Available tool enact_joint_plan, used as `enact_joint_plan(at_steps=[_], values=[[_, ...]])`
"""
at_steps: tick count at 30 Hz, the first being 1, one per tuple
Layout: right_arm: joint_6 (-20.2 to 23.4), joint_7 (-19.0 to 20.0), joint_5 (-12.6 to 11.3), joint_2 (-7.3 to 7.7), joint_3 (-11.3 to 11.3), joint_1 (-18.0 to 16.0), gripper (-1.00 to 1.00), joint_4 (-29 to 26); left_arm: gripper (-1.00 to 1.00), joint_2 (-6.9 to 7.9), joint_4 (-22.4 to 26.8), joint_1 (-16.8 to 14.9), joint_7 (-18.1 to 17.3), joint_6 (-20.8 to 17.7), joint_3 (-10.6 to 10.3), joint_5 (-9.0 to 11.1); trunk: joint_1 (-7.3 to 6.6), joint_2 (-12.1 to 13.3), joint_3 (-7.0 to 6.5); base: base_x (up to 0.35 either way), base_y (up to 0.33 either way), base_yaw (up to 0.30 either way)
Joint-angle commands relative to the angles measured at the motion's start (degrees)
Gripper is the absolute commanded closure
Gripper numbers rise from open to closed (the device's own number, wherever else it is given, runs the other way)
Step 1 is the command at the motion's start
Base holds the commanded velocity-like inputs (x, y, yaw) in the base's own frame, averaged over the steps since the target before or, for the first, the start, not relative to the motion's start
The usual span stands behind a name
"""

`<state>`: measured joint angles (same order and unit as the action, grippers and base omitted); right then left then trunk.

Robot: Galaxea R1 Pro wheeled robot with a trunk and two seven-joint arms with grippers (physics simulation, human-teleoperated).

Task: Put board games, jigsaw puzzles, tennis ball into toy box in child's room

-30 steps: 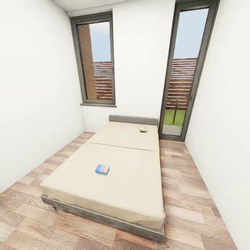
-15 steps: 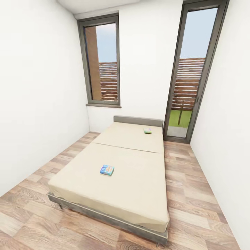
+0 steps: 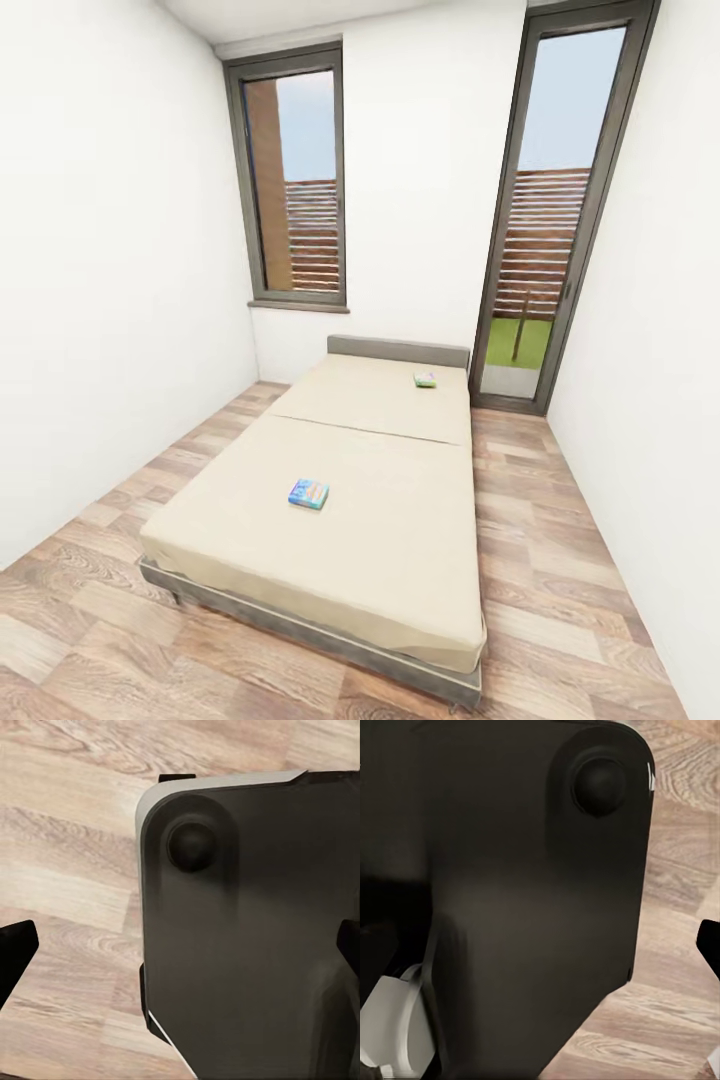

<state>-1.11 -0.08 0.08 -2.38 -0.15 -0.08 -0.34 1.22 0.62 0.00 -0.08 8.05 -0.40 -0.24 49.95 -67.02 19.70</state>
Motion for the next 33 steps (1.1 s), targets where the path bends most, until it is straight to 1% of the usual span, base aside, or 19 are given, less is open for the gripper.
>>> enact_joint_plan(at_steps=[1, 14, 19, 22, 25, 29, 33], values=[[-0.12, -0.01, 0.01, 0.00, -0.02, -0.01, -1.00, -0.01, -1.00, 0.01, 0.03, 0.00, -0.01, 0.21, -0.04, -0.03, -0.22, 0.38, -0.13, 0.000, 0.000, 0.000], [-0.11, -0.01, -0.20, -0.54, -0.10, -0.01, -1.00, -0.01, -1.00, 0.09, 0.08, 0.00, -0.01, 0.48, -0.04, -0.03, -3.08, 5.60, -2.47, 0.000, 0.000, 0.000], [-0.16, -0.01, -0.16, -0.19, -0.12, -0.01, -1.00, -0.01, -1.00, 0.10, 0.15, 0.00, -0.01, 0.96, -0.04, -0.03, -4.18, 7.60, -3.37, 0.000, 0.000, 0.000], [-0.69, -0.01, -0.11, -0.25, -0.14, -0.01, -1.00, -0.01, -1.00, 0.12, 0.17, 0.00, -0.01, 1.73, -0.04, -0.03, -4.84, 8.80, -3.90, 0.000, 0.000, 0.000], [-2.76, -0.01, -0.17, -0.42, -0.18, -0.01, -1.00, -0.01, -1.00, 0.46, 0.16, -0.01, 0.01, 2.30, -0.04, -0.03, -5.49, 10.01, -4.44, 0.000, 0.000, 0.000], [-8.02, -0.01, -0.26, -0.58, -0.15, -0.01, -1.00, -0.01, -1.00, 0.82, 0.16, 0.00, 0.00, 2.54, -0.04, -0.03, -6.37, 11.61, -5.16, 0.000, 0.000, 0.000], [-10.60, -0.01, 0.32, -0.83, 0.33, -0.01, -1.00, -0.01, -1.00, 0.86, 0.17, 0.00, -0.01, 2.58, -0.04, -0.03, -7.25, 13.22, -5.88, 0.000, 0.000, 0.005]])
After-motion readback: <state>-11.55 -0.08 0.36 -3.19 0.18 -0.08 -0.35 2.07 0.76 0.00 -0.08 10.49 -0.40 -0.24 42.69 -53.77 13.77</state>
